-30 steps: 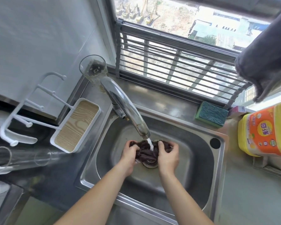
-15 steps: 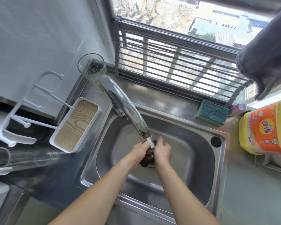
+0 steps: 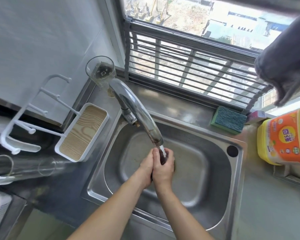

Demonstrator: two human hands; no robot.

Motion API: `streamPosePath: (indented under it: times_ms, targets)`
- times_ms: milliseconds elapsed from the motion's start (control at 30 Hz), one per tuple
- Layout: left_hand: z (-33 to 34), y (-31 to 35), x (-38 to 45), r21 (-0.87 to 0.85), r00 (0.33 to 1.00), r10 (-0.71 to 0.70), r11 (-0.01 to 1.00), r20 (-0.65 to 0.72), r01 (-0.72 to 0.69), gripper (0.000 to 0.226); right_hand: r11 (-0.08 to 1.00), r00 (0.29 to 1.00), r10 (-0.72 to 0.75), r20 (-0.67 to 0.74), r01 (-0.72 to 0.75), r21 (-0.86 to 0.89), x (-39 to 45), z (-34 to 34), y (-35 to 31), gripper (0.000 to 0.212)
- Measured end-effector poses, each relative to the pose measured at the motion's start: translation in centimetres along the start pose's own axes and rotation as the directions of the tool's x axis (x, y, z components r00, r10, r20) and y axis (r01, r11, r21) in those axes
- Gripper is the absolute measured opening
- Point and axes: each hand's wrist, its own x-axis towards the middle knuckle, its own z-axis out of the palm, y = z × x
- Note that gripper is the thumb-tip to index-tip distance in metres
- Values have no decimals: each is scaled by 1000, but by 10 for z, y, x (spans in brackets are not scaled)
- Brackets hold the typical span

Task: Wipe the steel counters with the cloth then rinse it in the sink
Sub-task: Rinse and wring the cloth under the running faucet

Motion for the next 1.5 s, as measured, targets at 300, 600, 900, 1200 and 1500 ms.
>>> streamPosePath:
  times_ms: [300,600,900,1200,1500]
  targets:
    - [-4,0,-4,300,973,201,940,-111,-160,33,929,974,223,-41,-225,-294,33,-6,-15,53]
    - [-22,-2,-4,456,971,233,860,45,-227,32,821,832,555,-8,-549,-156,60,-22,3,71]
    - [-37,-2,20,163,987,67,986,-147,-42,41,955,937,298,185,-290,-66,12,-31,1,31]
    - [-31,-6,15,235,981,136,967,-140,-101,29,914,951,309,-5,-299,-274,55,-35,-26,47]
    - [-23,-4,28,-27,990,26,999,-135,-30,61,903,980,81,183,6,-430,-4,-33,-12,24]
